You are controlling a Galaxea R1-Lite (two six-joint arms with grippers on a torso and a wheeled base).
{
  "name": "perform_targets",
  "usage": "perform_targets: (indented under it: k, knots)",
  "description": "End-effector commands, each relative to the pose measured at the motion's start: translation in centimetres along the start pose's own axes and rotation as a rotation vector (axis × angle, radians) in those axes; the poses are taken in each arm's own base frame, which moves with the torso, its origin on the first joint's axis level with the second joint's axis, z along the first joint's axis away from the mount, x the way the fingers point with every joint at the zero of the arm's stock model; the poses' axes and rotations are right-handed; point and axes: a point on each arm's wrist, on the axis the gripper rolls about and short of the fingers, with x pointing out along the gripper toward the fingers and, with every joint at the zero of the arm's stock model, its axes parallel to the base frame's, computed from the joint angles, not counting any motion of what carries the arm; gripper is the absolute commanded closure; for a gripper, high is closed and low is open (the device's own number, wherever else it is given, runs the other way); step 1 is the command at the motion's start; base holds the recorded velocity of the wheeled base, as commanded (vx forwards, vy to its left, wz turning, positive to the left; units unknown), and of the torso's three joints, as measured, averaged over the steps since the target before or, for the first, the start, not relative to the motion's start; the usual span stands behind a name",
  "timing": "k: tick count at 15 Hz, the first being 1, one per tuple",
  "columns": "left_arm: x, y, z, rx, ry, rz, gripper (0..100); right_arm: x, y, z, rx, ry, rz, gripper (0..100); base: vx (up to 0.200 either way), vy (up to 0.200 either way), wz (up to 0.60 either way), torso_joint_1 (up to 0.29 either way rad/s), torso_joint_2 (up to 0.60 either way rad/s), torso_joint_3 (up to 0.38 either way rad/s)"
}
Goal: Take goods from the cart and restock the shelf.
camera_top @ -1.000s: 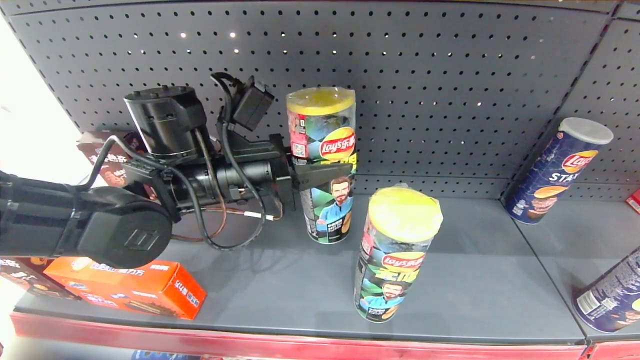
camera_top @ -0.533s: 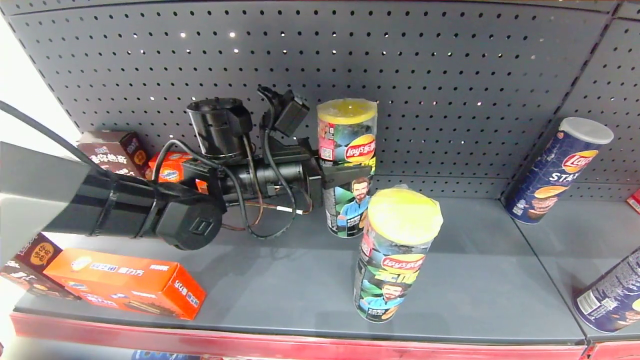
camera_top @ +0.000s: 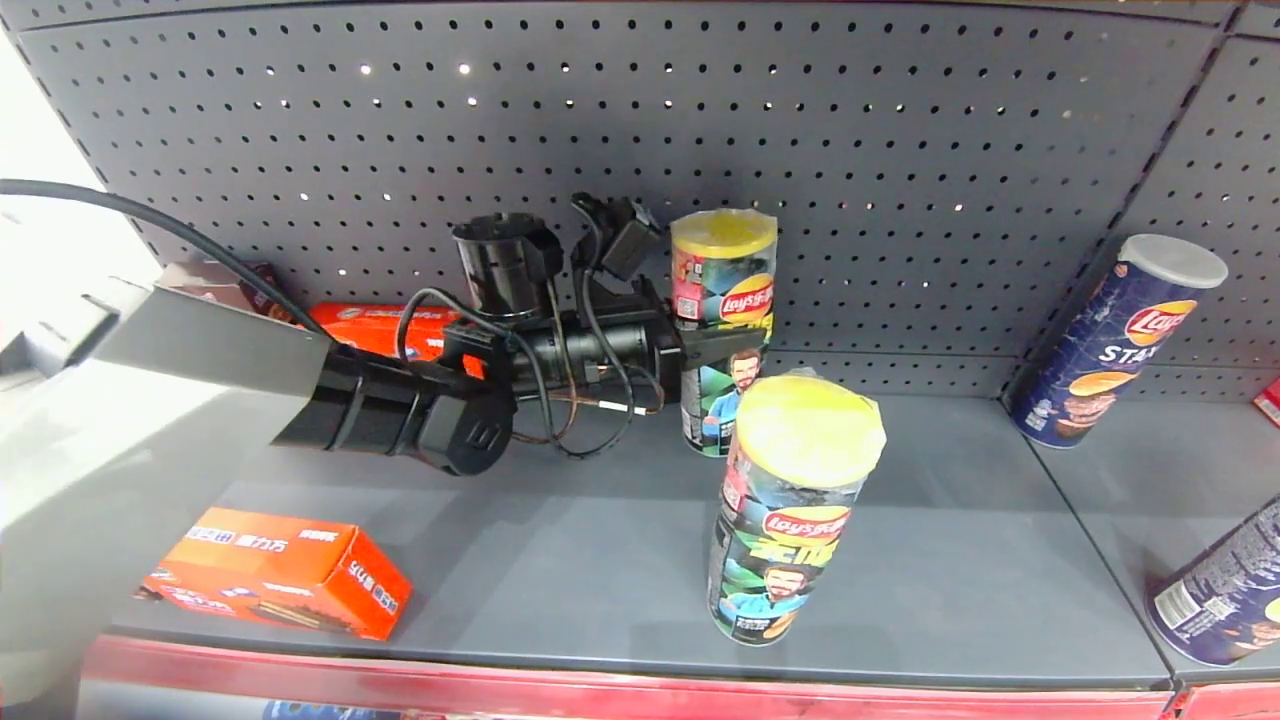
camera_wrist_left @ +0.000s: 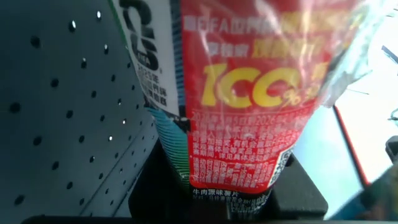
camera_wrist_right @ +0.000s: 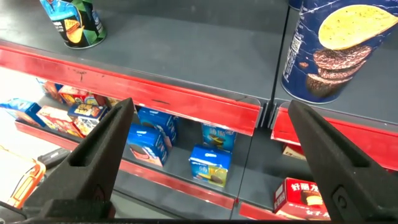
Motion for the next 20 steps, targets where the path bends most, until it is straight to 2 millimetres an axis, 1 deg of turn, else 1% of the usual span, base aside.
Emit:
perform_targets:
  k: [1, 7, 8, 11, 13, 15, 17, 18, 19, 20]
  knots:
    - [0.3, 0.7, -1.3, -0.013, 0.012, 0.005, 100, 0.0, 0.0, 0.0, 0.000, 0.000, 0.001, 0, 0.000, 0.000, 0.00, 0.000, 0.00, 0.000]
    - [0.4, 1.1, -2.5, -0.040, 0.036, 0.006, 100, 0.0, 0.0, 0.0, 0.000, 0.001, 0.001, 0, 0.000, 0.000, 0.00, 0.000, 0.00, 0.000]
    - [0.4, 1.1, -2.5, -0.039, 0.044, 0.005, 0, 0.0, 0.0, 0.0, 0.000, 0.000, 0.001, 0, 0.000, 0.000, 0.00, 0.000, 0.00, 0.000]
    - [0.2, 1.0, -2.9, -0.069, 0.075, 0.007, 0, 0.0, 0.0, 0.0, 0.000, 0.003, 0.001, 0, 0.000, 0.000, 0.00, 0.000, 0.00, 0.000]
    - [-0.9, 0.2, -1.5, -0.080, 0.085, 0.014, 0, 0.0, 0.0, 0.0, 0.000, 0.001, 0.001, 0, 0.000, 0.000, 0.00, 0.000, 0.00, 0.000]
    - [-1.8, -0.7, -0.5, -0.095, 0.099, 0.019, 0, 0.0, 0.0, 0.0, 0.000, 0.000, 0.001, 0, 0.000, 0.000, 0.00, 0.000, 0.00, 0.000]
    - [-3.3, -2.3, 0.8, -0.122, 0.122, 0.023, 0, 0.0, 0.0, 0.0, 0.000, 0.003, 0.001, 0, 0.000, 0.000, 0.00, 0.000, 0.00, 0.000]
    - [-4.3, -2.8, 1.4, -0.136, 0.139, 0.037, 0, 0.0, 0.0, 0.0, 0.000, 0.001, 0.001, 0, 0.000, 0.000, 0.00, 0.000, 0.00, 0.000]
    - [-4.5, -3.1, 1.7, -0.135, 0.146, 0.047, 0, 0.0, 0.0, 0.0, 0.000, 0.000, 0.001, 0, 0.000, 0.000, 0.00, 0.000, 0.00, 0.000]
    - [-4.8, -3.4, 2.1, -0.119, 0.176, 0.119, 0, 0.0, 0.0, 0.0, 0.000, 0.003, 0.001, 0, 0.000, 0.000, 0.00, 0.000, 0.00, 0.000]
